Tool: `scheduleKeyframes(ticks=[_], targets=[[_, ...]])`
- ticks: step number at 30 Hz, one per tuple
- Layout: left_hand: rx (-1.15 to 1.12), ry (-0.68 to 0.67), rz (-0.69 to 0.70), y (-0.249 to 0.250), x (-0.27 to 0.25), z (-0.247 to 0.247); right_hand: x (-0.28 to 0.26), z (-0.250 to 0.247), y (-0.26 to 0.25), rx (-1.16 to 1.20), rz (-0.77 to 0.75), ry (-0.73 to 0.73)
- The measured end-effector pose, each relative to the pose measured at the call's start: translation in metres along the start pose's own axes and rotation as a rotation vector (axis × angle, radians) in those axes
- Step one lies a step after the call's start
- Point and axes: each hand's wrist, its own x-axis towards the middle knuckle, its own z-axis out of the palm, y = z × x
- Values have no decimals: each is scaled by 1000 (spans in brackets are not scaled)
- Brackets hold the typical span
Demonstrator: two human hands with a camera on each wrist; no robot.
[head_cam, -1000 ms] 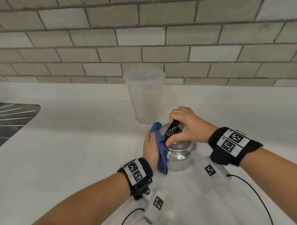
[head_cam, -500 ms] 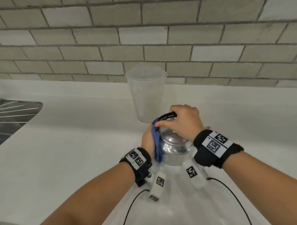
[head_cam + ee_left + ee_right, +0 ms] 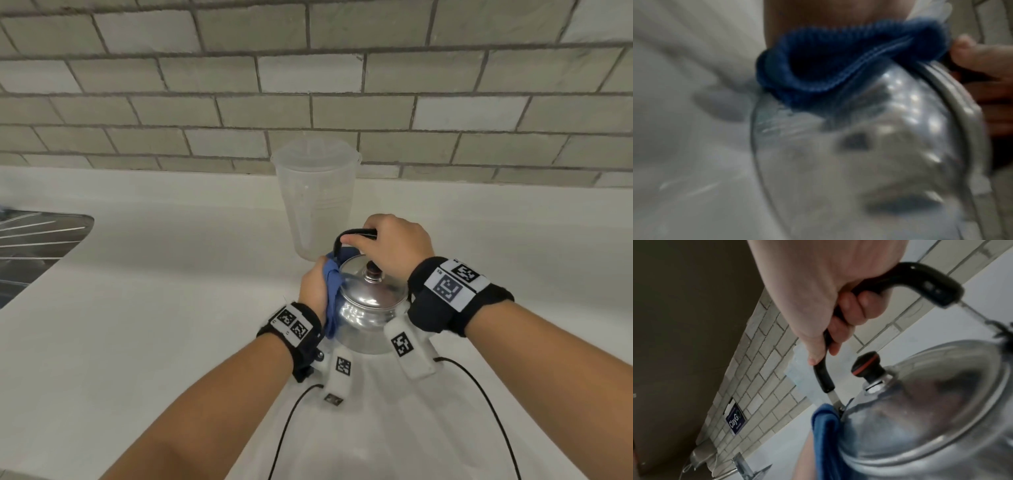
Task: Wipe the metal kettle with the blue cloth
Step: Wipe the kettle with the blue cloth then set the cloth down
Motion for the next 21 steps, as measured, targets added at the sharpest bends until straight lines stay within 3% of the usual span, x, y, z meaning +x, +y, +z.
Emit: scheduleKeyframes(ticks=[2, 5, 8, 11, 14, 18, 21], targets=[[92, 100, 75, -12, -4, 1, 2, 0, 0, 78, 65, -15], [8, 239, 139, -27, -24, 11, 5, 1, 3, 264, 157, -35], [-22, 303, 173, -39, -41, 23, 8, 2, 4, 517, 236, -15], [47, 380, 308, -46, -50, 32, 7, -2, 0, 726, 280, -4], [88, 287, 305, -35, -42, 27, 1, -9, -3, 808, 309, -47], [170, -2, 75, -3, 10, 6, -1, -12, -1, 856, 343, -85], [164, 8, 43, 3, 19, 8, -1, -10, 0, 904, 402, -33]])
